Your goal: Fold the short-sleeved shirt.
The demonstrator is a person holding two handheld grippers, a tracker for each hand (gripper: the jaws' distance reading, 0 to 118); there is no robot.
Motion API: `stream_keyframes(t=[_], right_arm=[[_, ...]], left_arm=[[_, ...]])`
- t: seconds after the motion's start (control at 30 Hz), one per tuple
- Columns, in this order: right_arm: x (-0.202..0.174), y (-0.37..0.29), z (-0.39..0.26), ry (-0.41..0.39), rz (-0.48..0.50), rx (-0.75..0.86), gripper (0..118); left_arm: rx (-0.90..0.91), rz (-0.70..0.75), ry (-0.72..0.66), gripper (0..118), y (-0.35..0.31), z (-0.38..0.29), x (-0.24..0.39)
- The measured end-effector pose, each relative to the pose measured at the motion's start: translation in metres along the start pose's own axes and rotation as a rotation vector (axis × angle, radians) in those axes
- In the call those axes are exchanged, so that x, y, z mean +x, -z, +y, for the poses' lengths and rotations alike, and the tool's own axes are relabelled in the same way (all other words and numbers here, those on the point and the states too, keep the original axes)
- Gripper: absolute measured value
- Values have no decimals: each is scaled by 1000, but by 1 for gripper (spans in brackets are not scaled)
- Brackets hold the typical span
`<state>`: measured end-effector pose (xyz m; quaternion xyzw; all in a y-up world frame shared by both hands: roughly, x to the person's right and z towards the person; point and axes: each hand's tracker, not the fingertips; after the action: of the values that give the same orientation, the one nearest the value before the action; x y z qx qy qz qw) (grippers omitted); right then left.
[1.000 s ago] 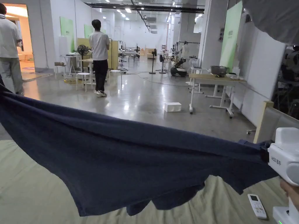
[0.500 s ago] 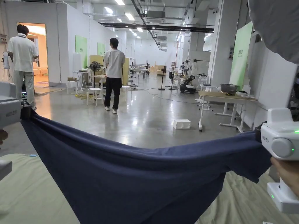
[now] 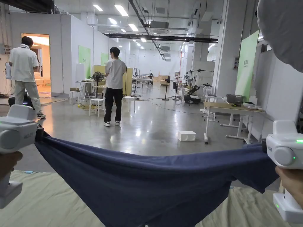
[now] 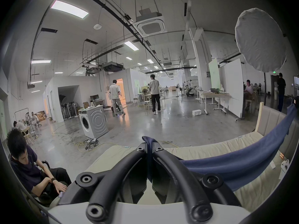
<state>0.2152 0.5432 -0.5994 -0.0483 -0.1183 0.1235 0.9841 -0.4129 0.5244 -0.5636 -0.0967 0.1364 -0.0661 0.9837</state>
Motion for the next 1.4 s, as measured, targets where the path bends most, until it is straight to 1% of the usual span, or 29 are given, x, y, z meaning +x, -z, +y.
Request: stream_keyframes(t=[0.07,0.13,0.2,0.33,0.37,0.47,0.57,0.6,0.73,0.8,0.83,0.87,0.9,0.93,0.97,1.03,1.07,1.13,1.2,1.27,1.33,1.4], right_arm=[[-1,0,-13,8,8,-19,6],[-3,-5,-36,18,39,-44,6],[-11,-15,-60,-20,57,-61,6],[-18,-53,-108,-30,81,-76,6],[-17,-64,-124,-20,91,-103,6],[-15,-102,-158,-40,98,-102,6],[-3,-141,-188,-50,104,-113,6],[0,-158,-195,-38,110,-136,6],[18,-207,-224,-41,103,-168,6],[27,-228,-244,3,119,-224,6],[28,-237,-249,-26,112,-212,6],[35,-229,-273,-47,106,-228,6],[38,-236,-287,-11,113,-286,6],[38,-241,-294,-29,112,-279,6],[38,-244,-310,-53,109,-313,6],[37,-246,-338,-54,114,-355,6],[33,-248,-352,-56,112,-403,6],[24,-263,-356,-94,122,-444,6],[14,-262,-376,-116,126,-502,6],[5,-266,-385,-104,126,-541,6],[-2,-266,-394,-115,123,-561,7],[-5,-268,-402,-131,115,-554,13]], left_arm=[[-18,-11,13,5,2,-13,7],[-43,-31,8,5,13,-37,9],[-66,-52,4,5,7,-60,17],[-89,-87,3,5,-22,-108,36],[-102,-105,0,5,-28,-127,33],[-118,-133,-36,5,-62,-163,35],[-131,-143,-47,5,-100,-195,30],[-141,-150,-43,5,-112,-207,24],[-165,-144,-52,5,-157,-250,6],[-206,-134,-40,5,-178,-271,-2],[-214,-133,-45,5,-186,-281,-5],[-245,-135,-51,5,-194,-296,-9],[-274,-122,-75,5,-199,-311,-13],[-302,-131,-87,5,-204,-322,-14],[-331,-131,-96,5,-210,-337,-15],[-387,-115,-87,5,-218,-361,-12],[-412,-113,-81,5,-220,-373,-10],[-472,-129,-75,5,-220,-390,-4],[-514,-130,-51,5,-217,-403,4],[-543,-123,-30,5,-212,-413,9],[-567,-113,-15,5,-203,-426,11],[-575,-99,-15,6,-198,-430,11]])
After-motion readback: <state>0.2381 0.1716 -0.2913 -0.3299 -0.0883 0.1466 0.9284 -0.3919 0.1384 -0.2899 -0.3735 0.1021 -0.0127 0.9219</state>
